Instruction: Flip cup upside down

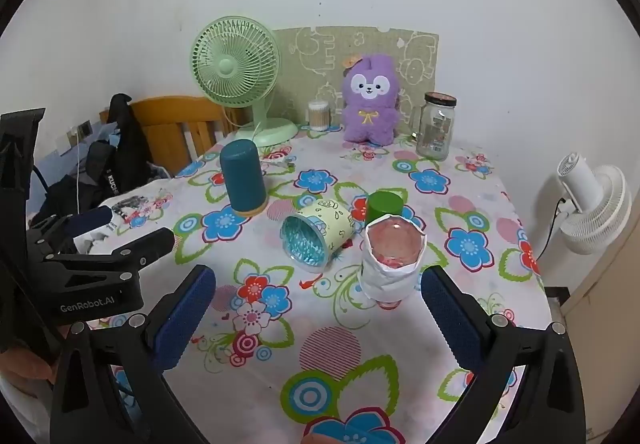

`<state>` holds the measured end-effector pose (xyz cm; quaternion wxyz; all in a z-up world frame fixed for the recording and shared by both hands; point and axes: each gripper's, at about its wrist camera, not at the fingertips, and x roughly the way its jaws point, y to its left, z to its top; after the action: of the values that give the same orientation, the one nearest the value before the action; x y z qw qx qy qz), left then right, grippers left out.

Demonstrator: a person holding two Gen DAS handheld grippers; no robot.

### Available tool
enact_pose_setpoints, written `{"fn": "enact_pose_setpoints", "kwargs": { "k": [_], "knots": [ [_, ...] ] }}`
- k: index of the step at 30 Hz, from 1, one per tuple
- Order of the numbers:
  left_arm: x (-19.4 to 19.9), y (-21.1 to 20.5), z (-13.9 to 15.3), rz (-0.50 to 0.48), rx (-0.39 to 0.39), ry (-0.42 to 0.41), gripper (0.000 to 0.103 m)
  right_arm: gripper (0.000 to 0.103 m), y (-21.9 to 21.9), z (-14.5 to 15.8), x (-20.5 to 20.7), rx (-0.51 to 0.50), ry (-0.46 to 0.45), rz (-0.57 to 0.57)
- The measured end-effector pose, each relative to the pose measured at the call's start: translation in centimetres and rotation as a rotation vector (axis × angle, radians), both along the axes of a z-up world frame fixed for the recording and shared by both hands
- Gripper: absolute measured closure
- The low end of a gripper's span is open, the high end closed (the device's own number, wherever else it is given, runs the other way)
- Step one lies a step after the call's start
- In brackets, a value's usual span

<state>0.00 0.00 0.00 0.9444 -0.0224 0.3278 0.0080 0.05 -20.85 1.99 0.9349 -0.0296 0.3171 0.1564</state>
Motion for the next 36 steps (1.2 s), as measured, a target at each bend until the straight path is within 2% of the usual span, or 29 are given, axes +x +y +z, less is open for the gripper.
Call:
{"fn": "enact_pose_setpoints", "kwargs": {
  "k": [21,36],
  "knots": [
    [-0.01,-0.17,-0.05,-0.012,0.013,0.002,0.0,0.0,-0.02,-0.53,0.78,0.006,0.044,-0.001],
    [0.25,-0.16,-0.52,-0.013,0.012,0.009,0.0,0.0,-0.32,-0.58,0.9,0.001,0.044,-0.013]
  ]
}}
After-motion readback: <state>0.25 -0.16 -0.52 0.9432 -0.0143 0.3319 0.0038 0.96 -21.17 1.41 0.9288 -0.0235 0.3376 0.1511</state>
